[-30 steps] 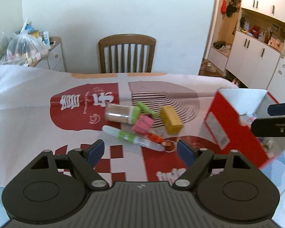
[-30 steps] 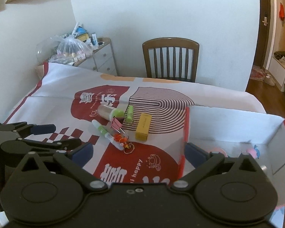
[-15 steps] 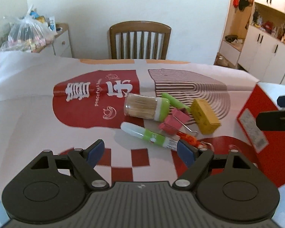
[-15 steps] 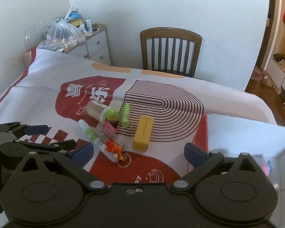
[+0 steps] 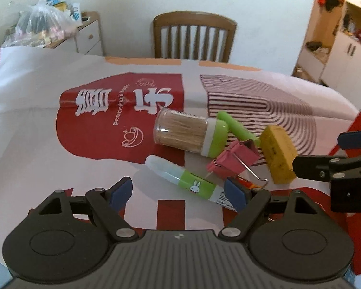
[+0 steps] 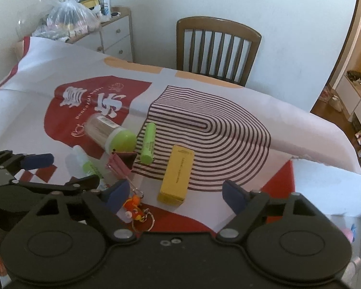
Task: Organize rigid objects
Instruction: 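Grasp the white-green glue stick with the left gripper while the right grasps the yellow box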
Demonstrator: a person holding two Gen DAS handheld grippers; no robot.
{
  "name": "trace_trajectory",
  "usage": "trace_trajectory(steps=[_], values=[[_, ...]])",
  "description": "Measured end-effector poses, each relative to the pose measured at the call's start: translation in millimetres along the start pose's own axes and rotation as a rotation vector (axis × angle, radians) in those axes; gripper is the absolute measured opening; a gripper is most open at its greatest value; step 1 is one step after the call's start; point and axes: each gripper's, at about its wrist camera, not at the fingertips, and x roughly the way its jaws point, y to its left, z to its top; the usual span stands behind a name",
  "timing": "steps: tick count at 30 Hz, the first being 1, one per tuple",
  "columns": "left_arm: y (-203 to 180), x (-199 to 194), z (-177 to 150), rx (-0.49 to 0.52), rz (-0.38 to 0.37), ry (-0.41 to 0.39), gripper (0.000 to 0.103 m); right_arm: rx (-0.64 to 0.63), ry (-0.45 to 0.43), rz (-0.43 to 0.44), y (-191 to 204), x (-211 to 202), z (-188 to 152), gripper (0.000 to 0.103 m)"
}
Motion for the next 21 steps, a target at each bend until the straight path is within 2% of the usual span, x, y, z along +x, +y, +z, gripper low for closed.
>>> trace_trajectory(steps=[9, 15, 21], values=[[-1.8, 17.6, 4.1, -0.112, 0.006, 0.052, 0.083, 0.054, 0.035, -0.017, -8.5, 27.1, 8.9, 0.076], [-5.8, 22.4, 0.0, -0.096, 0.007, 0.060, 0.082, 0.052, 0.051, -0.020, -6.4, 38.9, 12.1, 0.073], [-10.9, 18.9, -6.6, -0.021, 0.071, 0.031, 0.057, 0.056, 0.071, -0.021, -4.2, 49.4, 11.0, 0.067]])
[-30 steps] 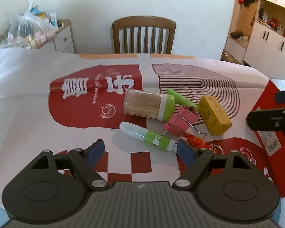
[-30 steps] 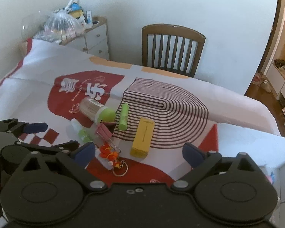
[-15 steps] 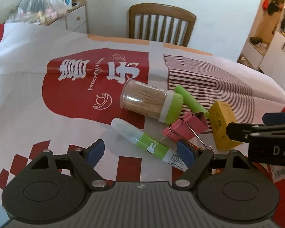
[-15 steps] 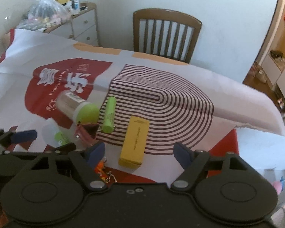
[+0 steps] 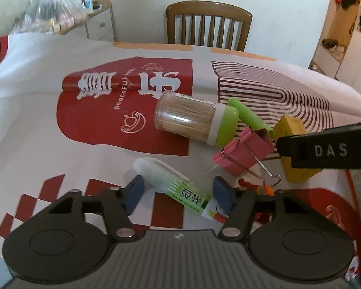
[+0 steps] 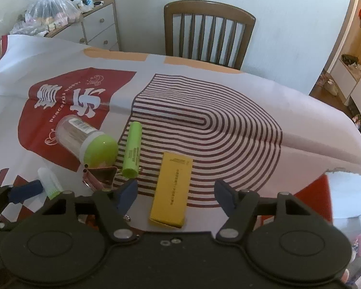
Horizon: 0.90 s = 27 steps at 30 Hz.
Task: Organize rigid objects
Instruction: 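Grasp the white-green glue stick with the left gripper while the right grasps the yellow box, then carry the glue stick and yellow box with both grippers into the shoebox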
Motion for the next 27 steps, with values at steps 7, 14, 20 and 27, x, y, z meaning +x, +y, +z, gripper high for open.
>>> trace_trajectory(steps=[7, 14, 20, 27], values=[[11.8, -6.1, -7.0, 0.018, -0.003, -0.025, 0.031, 0.006, 0.025, -0.002, -2.4, 8.2, -5.8, 0.050], [22.7, -15.7, -18.8, 0.024, -0.006, -0.039, 0.017, -0.034, 0.019, 0.010, 3.3, 0.6, -12.9, 0.030], [28.4, -22.8, -23.9, 0.015, -0.026, -0.026, 0.017, -0.026, 0.004, 0.011, 7.1, -14.4, -24.4, 0.028], [36.3, -31.0, -30.4, -0.008, -0.044, -0.009, 0.017, 0.013, -0.022, 0.024, 5.8, -44.4, -40.7, 0.028]])
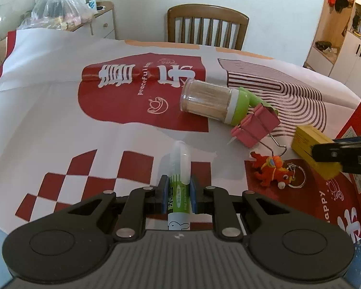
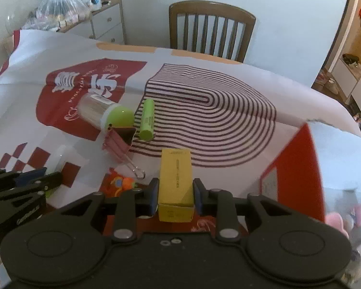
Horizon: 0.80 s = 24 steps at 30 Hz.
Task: Organize rigid objects
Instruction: 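Carry the glue stick and yellow box with both grippers into the shoebox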
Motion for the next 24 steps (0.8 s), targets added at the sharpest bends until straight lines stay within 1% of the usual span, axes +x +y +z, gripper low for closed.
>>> trace_trajectory(steps=[7, 14, 24], values=[[3.2, -17.6, -4.9, -0.031, -0.042, 0.029, 0.017, 0.025, -0.047, 0.023, -5.3, -38.6, -11.8, 0.028], [-9.0, -54.6, -1.7, -0.024, -0.105, -0.004, 0.017, 0.043, -0.104, 0.046, -10.7, -80.4, -19.9, 0.028], [-51.4, -112.9, 10.9, 0.025, -0.196, -0.078, 0.017, 0.071, -0.180, 0.062, -36.2, -133.7, -32.7, 0.028]])
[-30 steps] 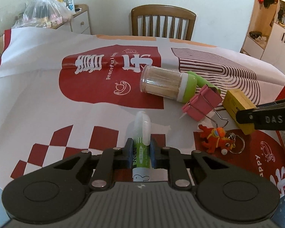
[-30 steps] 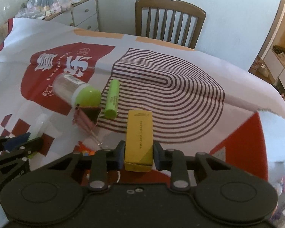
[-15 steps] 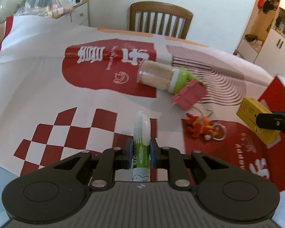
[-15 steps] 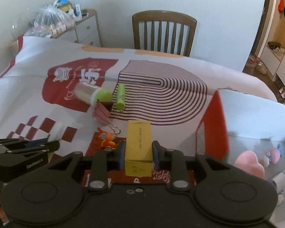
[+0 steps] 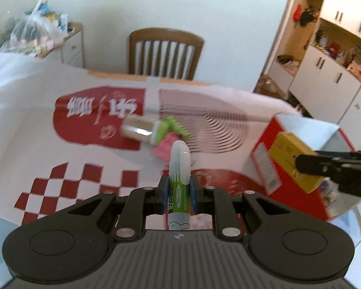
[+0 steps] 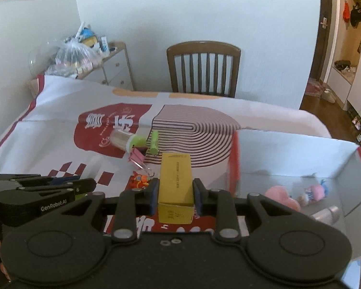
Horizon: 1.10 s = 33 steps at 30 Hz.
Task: Organize rigid objects
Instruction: 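Carry the glue stick and yellow box with both grippers into the shoebox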
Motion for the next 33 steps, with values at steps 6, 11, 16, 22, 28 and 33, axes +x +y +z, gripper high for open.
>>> trace_trajectory(steps=[6, 11, 16, 22, 28, 33], values=[[-38.2, -10.1, 9.5, 0.035, -0.036, -0.027, 0.017, 0.011, -0.033, -0.032, -29.7, -22.8, -2.0, 0.028], [-76.7, -12.0, 11.1, 0.068, -0.057, -0.038, 0.017, 0.045, -0.050, -0.061, -66.1, -35.8, -6.6, 0.028], [-117.1, -8.8, 14.8, 0.099, -0.084, -0.045, 0.017, 0.071, -0.054, -0.086, -101.7, -41.6, -13.8, 0.028], [-160.8, 4.8, 19.1, 0.120, -0.114, -0.026, 0.017, 0.093, -0.046, -0.098, -138.7, -45.0, -24.8, 0.028], [-197.8, 27.5, 22.2, 0.142, -0.111, 0.011, 0.017, 0.100, -0.032, -0.086, -165.5, -40.5, -34.5, 0.028], [-219.5, 50.9, 24.3, 0.141, -0.100, 0.051, 0.017, 0.091, -0.009, -0.075, -182.1, -33.0, -40.8, 0.028]])
